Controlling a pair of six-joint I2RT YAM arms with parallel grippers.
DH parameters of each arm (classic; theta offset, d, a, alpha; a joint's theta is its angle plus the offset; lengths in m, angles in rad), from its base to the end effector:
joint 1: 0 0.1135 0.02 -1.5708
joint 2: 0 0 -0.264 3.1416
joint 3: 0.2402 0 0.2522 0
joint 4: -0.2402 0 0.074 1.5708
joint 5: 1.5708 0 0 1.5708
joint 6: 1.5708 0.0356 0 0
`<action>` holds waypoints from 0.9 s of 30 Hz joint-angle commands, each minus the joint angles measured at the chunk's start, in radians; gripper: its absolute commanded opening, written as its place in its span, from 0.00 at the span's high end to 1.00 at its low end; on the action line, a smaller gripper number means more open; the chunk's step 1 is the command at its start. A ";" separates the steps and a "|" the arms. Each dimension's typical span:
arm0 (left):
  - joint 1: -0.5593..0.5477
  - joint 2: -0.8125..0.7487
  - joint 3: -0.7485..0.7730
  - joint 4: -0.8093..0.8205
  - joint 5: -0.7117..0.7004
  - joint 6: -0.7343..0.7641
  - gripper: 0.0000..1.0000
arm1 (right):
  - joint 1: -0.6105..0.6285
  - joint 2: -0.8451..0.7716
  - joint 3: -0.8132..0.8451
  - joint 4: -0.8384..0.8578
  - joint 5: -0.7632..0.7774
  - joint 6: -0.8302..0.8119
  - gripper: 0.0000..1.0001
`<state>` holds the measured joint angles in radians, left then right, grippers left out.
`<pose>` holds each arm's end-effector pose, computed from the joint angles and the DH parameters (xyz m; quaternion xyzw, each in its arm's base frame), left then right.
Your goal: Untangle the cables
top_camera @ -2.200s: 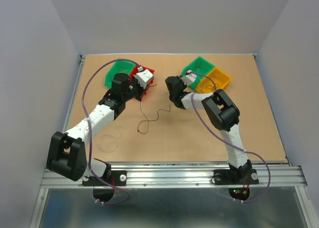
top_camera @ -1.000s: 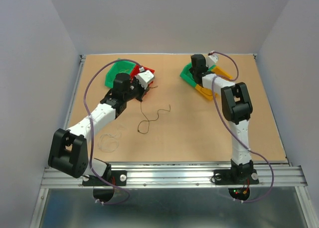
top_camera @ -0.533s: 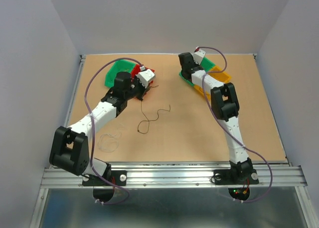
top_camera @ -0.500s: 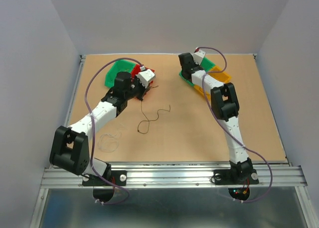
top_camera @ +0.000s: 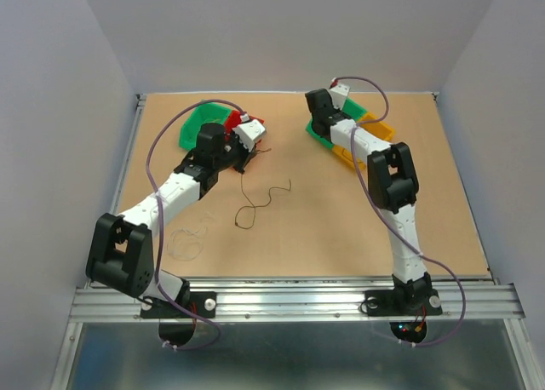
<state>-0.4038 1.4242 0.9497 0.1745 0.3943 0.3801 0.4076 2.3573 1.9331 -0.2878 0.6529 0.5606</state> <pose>0.2970 -0.1418 0.2845 0.4089 0.6850 -0.1645 0.5801 0.4972 0.1911 0.1870 0.1989 0.8485 -0.0745 0.4847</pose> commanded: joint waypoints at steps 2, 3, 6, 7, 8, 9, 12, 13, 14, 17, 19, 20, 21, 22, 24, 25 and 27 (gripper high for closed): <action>0.005 -0.011 0.040 0.020 0.028 0.009 1.00 | 0.017 -0.151 -0.037 0.018 -0.010 -0.050 0.67; 0.005 -0.011 0.041 0.020 0.029 0.009 1.00 | 0.016 -0.159 -0.042 0.019 -0.016 -0.053 0.64; 0.005 -0.008 0.041 0.020 0.034 0.013 1.00 | 0.016 -0.191 -0.065 0.026 -0.027 -0.059 0.43; 0.005 -0.010 0.040 0.020 0.035 0.013 1.00 | 0.016 -0.200 -0.071 0.029 -0.027 -0.060 0.40; 0.005 -0.008 0.041 0.019 0.037 0.013 1.00 | 0.016 -0.213 -0.082 0.032 -0.024 -0.064 0.38; 0.005 -0.010 0.040 0.019 0.038 0.014 1.00 | 0.016 -0.220 -0.088 0.030 -0.018 -0.067 0.36; 0.005 -0.010 0.040 0.019 0.040 0.016 1.00 | 0.016 -0.248 -0.114 0.039 -0.024 -0.080 0.32; 0.006 -0.010 0.040 0.019 0.043 0.016 1.00 | 0.016 -0.257 -0.131 0.041 -0.041 -0.090 0.32; 0.005 -0.008 0.040 0.019 0.052 0.017 1.00 | 0.019 -0.276 -0.153 0.068 -0.112 -0.129 0.32; 0.003 -0.008 0.041 0.011 0.075 0.025 1.00 | 0.052 -0.418 -0.343 0.188 -0.209 -0.217 0.30; 0.003 -0.001 0.043 0.005 0.083 0.029 1.00 | 0.072 -0.502 -0.551 0.261 -0.261 -0.248 0.27; 0.003 0.005 0.050 -0.009 0.101 0.037 1.00 | 0.082 -0.545 -0.636 0.353 -0.306 -0.254 0.26; -0.003 0.016 0.060 -0.024 0.115 0.042 1.00 | 0.083 -0.644 -0.711 0.398 -0.327 -0.255 0.24; -0.012 0.044 0.085 -0.065 0.121 0.046 1.00 | 0.085 -0.688 -0.861 0.486 -0.355 -0.257 0.23; -0.027 0.076 0.110 -0.105 0.120 0.071 1.00 | 0.086 -0.780 -0.985 0.568 -0.471 -0.271 0.22; -0.044 0.102 0.124 -0.127 0.123 0.078 1.00 | 0.089 -0.849 -1.050 0.641 -0.533 -0.281 0.21; -0.046 0.117 0.133 -0.133 0.121 0.080 1.00 | 0.097 -0.892 -1.166 0.676 -0.677 -0.301 0.19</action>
<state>-0.4267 1.5116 1.0336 0.0978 0.4789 0.4297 0.5022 1.5536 0.9043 0.1402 0.2283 0.3202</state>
